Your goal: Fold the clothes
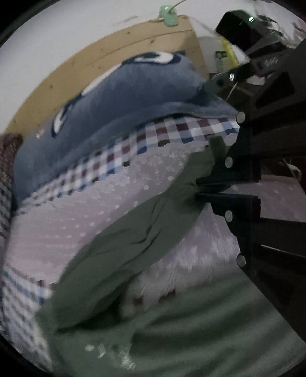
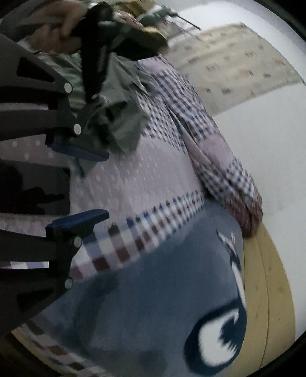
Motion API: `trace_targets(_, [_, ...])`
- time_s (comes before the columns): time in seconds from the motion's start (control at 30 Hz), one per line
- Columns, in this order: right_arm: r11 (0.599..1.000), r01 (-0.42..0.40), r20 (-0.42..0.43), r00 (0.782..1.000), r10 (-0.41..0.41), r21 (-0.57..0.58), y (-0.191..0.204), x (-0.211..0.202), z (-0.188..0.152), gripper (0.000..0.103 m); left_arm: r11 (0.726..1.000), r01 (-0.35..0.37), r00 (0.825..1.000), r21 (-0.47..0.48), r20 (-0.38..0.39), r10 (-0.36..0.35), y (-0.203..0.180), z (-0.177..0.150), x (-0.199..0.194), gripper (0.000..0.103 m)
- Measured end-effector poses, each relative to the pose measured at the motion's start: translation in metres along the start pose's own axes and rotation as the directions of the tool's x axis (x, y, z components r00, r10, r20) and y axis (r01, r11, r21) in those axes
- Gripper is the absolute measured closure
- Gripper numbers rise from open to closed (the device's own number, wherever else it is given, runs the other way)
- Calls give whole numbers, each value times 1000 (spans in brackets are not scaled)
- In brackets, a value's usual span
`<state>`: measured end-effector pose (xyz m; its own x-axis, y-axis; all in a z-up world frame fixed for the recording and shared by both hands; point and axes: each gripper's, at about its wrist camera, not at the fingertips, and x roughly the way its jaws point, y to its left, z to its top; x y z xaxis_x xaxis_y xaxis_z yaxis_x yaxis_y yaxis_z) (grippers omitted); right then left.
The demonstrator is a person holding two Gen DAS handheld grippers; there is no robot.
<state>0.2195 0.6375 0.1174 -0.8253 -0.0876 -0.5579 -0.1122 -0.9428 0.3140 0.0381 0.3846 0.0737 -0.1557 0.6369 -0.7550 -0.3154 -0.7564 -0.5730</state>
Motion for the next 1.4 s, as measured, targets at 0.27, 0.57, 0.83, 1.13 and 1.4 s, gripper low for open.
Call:
trace_targets(0.27, [996,-81,-30,996,80,-35,14,6,-3,55,984,-31,993,173,114,12,15,4,-111,99])
trace_targets(0.57, [988,-129,-66,990,124,-83,35,16,-4,56,966,-214,939,145,303,162,90,13,-204,98])
trace_targets(0.83, [981,-149,-96,986,138,-123,54,29,-3,55,970,-236,921,-54,307,241,204,-19,-197,47])
trace_targets(1.13, [970,-178,-121,980,159,-168,84,48,0,56,977,-201,925,-76,313,214,237,-57,-184,29])
trace_targets(1.4, [953,-215,-159,970,184,-213,117,69,0,56,971,-237,926,-6,299,228,244,-50,-159,29])
